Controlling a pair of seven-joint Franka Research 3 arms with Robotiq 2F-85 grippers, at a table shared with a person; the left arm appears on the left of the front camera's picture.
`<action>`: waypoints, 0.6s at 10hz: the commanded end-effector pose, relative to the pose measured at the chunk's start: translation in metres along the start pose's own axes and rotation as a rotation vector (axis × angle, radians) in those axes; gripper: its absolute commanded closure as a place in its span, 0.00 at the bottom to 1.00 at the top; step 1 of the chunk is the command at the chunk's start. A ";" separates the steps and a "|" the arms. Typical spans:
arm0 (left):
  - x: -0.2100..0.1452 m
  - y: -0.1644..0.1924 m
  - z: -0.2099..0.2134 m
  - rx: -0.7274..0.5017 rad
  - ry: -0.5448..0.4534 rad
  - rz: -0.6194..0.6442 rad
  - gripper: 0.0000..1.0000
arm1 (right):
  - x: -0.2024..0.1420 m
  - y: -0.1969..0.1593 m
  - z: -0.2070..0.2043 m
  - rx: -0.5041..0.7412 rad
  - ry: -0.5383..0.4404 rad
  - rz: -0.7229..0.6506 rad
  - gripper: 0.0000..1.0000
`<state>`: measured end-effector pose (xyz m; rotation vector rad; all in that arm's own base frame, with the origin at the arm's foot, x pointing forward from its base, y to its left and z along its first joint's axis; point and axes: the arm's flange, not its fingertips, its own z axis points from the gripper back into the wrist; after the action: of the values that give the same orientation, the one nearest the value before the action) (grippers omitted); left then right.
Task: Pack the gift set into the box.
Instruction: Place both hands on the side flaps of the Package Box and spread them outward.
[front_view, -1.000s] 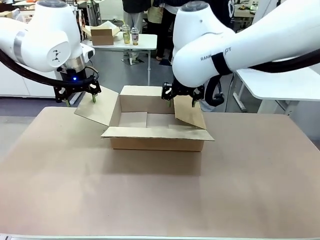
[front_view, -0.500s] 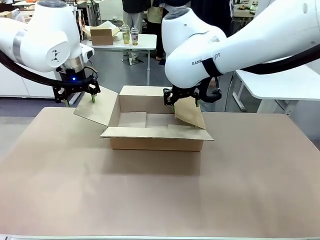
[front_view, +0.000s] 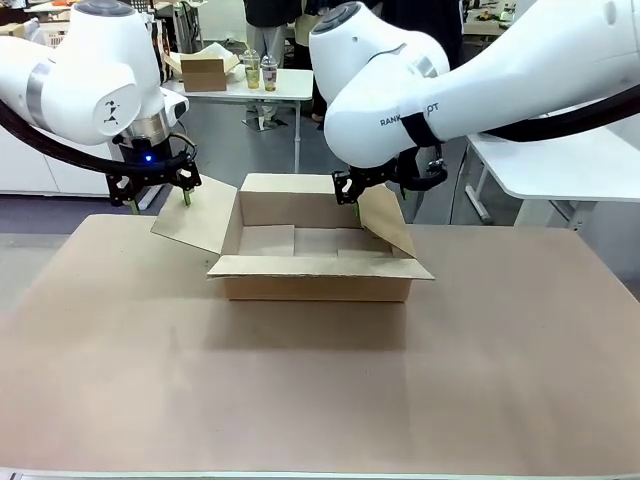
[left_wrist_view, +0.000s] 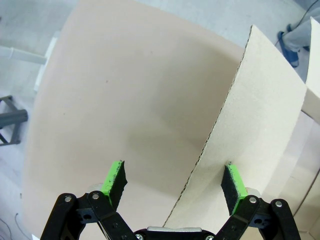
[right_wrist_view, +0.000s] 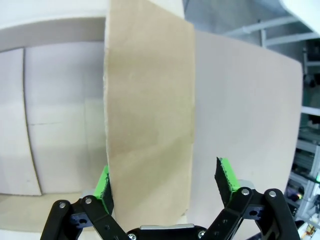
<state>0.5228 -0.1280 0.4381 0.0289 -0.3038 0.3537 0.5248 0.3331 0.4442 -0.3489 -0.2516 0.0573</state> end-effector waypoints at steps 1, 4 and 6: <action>-0.001 -0.001 0.001 0.020 -0.011 0.013 0.00 | -0.002 -0.020 0.004 -0.065 0.000 -0.022 0.00; -0.001 -0.001 0.001 0.020 -0.011 0.013 0.00 | -0.007 -0.045 0.016 -0.088 -0.007 -0.055 0.00; -0.001 -0.001 0.001 0.020 -0.011 0.013 0.00 | -0.009 -0.060 0.019 -0.103 0.008 -0.077 0.00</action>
<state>0.5228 -0.1280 0.4381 0.0288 -0.3039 0.3537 0.5194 0.2940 0.4832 -0.4077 -0.2456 -0.0211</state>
